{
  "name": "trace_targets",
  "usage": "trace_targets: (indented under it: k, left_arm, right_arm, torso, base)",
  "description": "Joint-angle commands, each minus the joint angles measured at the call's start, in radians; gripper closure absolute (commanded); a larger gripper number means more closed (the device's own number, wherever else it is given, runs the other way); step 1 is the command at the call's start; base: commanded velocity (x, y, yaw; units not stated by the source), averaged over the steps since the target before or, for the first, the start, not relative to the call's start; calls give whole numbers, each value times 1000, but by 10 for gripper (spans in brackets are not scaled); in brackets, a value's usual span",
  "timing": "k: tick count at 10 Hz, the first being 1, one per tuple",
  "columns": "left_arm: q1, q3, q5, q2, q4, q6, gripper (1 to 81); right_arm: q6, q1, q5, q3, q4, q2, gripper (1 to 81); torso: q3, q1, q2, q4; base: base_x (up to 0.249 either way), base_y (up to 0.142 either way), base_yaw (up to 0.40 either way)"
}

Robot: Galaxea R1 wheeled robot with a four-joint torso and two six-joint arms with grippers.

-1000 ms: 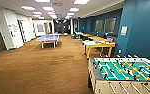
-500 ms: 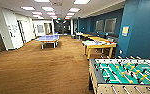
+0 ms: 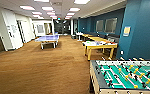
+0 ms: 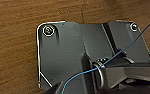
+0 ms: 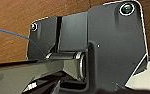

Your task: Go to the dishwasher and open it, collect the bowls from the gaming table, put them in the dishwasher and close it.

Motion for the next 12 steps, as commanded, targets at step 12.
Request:
trace_targets:
  k: [12]
  left_arm:
    - [-45,1,46,-6,-1,-5,10]
  right_arm:
    - [-2,45,-57,5,-14,-3,10]
  torso:
    - [0,1,-1,0]
  base:
    - [170,0,0]
